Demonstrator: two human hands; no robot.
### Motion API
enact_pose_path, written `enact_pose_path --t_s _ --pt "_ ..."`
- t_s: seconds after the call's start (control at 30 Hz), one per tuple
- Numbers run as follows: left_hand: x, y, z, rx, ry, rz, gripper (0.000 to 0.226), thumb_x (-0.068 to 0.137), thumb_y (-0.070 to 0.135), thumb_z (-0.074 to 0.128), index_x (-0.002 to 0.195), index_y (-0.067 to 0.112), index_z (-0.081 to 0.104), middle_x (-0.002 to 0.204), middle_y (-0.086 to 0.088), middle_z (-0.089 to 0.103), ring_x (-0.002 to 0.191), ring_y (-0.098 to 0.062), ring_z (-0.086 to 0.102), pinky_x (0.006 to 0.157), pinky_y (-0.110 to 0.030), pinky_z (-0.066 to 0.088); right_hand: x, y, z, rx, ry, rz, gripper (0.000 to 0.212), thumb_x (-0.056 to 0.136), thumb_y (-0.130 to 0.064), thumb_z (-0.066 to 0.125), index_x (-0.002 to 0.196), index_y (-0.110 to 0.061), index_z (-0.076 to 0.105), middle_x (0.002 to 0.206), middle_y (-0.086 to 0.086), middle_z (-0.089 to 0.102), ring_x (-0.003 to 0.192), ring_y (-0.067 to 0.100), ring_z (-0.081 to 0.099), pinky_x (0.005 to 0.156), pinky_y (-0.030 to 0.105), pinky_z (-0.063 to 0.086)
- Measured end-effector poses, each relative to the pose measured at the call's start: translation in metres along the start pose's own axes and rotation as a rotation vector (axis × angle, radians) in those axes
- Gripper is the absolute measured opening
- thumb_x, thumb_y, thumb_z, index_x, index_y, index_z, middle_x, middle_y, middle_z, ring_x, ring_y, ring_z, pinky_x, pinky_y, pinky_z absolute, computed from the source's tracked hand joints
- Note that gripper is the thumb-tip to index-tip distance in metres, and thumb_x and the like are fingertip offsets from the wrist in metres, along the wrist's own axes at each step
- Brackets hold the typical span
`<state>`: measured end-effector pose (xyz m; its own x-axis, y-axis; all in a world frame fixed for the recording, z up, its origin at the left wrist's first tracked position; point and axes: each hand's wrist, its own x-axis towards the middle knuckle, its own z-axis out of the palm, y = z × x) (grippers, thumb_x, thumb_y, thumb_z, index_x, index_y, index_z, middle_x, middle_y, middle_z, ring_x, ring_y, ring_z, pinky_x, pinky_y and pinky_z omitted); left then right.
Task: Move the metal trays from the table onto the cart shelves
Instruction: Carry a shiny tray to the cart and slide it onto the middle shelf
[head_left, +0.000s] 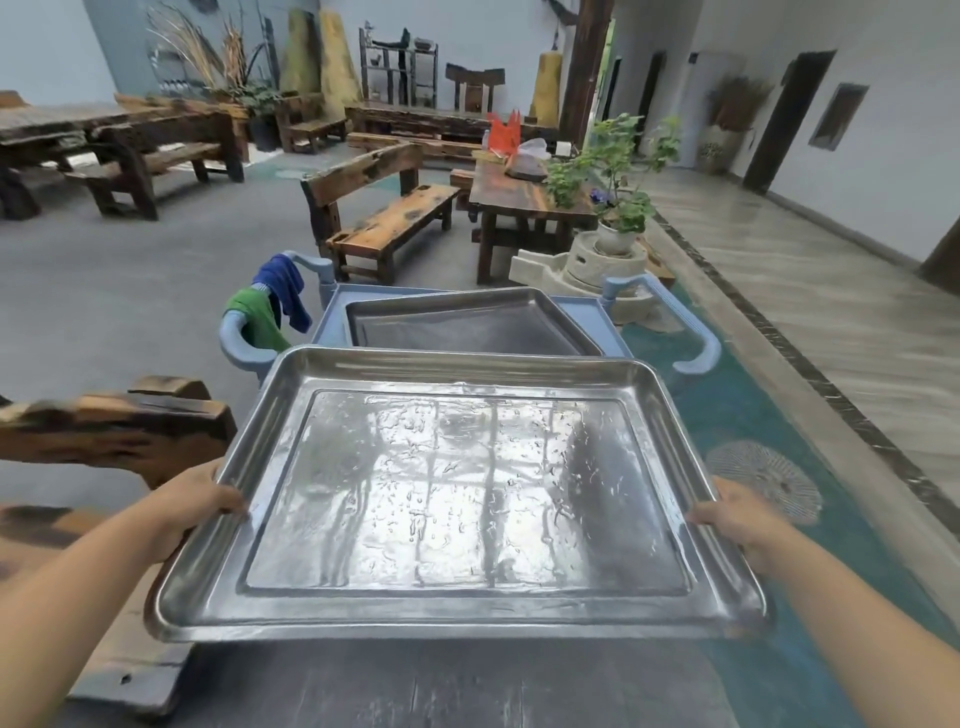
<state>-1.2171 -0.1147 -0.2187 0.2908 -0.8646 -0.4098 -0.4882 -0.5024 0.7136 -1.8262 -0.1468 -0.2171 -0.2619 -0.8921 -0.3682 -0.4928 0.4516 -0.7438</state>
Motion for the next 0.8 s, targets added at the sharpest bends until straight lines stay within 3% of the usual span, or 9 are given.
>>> enact_pose_path --t_s 0.23,0.4,0.53,0.63,0.7,0.73,0.8 --pt "0.01 -0.006 0.019 -0.009 -0.016 -0.039 0.033 0.077 -0.008 0.065 0.104 0.012 0.062 0.096 -0.02 0.068 0.084 -0.034 0.066 0.063 -0.032 0.048 0.016 0.015 0.003 0.021 -0.044 0.012 0.034 0.082 0.009 0.062 0.1 -0.019 0.065 0.094 0.004 0.071 0.084 0.023 0.065 0.061 0.028 0.047" --pt "0.011 -0.015 0.039 -0.006 -0.054 -0.069 0.032 0.078 -0.011 0.063 0.103 0.01 0.062 0.089 -0.02 0.068 0.075 -0.031 0.066 0.058 -0.031 0.049 0.025 0.042 0.011 0.024 -0.049 0.067 0.032 0.081 0.01 0.06 0.103 -0.012 0.067 0.091 0.011 0.072 0.083 0.032 0.067 0.07 0.036 0.054" --pt "0.009 -0.03 0.058 0.005 -0.068 -0.123 0.031 0.076 -0.014 0.063 0.102 0.004 0.061 0.086 -0.023 0.065 0.073 -0.033 0.063 0.061 -0.033 0.05 0.023 0.068 0.023 0.006 -0.1 0.123 0.04 0.082 0.008 0.062 0.117 -0.011 0.063 0.1 0.007 0.07 0.087 0.022 0.065 0.067 0.031 0.05" --pt "0.007 -0.044 0.074 0.051 -0.034 -0.165 0.027 0.076 -0.008 0.069 0.097 0.007 0.063 0.08 -0.021 0.066 0.068 -0.032 0.064 0.054 -0.027 0.051 0.026 0.087 0.035 0.006 -0.132 0.172 0.05 0.082 0.01 0.06 0.128 -0.008 0.058 0.118 0.012 0.067 0.103 0.029 0.062 0.087 0.036 0.049" --pt "0.009 -0.053 0.083 0.074 0.008 -0.156 0.019 0.073 -0.01 0.071 0.084 0.004 0.065 0.06 -0.012 0.065 0.053 -0.022 0.061 0.038 -0.018 0.045 0.029 0.099 0.042 -0.018 -0.141 0.214 0.052 0.082 0.011 0.06 0.132 -0.003 0.054 0.127 0.017 0.063 0.114 0.035 0.058 0.101 0.042 0.046" --pt "0.011 -0.059 0.087 0.075 0.022 -0.167 0.016 0.073 -0.012 0.07 0.077 0.002 0.064 0.052 -0.009 0.062 0.048 -0.02 0.058 0.036 -0.018 0.043 0.031 0.106 0.046 -0.031 -0.144 0.237 0.053 0.082 0.011 0.061 0.133 0.0 0.053 0.128 0.018 0.062 0.117 0.036 0.057 0.104 0.046 0.044" --pt "0.016 -0.073 0.095 0.062 0.008 -0.23 0.015 0.077 -0.012 0.066 0.075 0.002 0.06 0.056 -0.013 0.059 0.053 -0.024 0.055 0.043 -0.026 0.045 0.033 0.116 0.055 -0.037 -0.144 0.274 0.052 0.081 0.013 0.06 0.131 0.002 0.054 0.126 0.021 0.062 0.117 0.039 0.058 0.105 0.05 0.044"
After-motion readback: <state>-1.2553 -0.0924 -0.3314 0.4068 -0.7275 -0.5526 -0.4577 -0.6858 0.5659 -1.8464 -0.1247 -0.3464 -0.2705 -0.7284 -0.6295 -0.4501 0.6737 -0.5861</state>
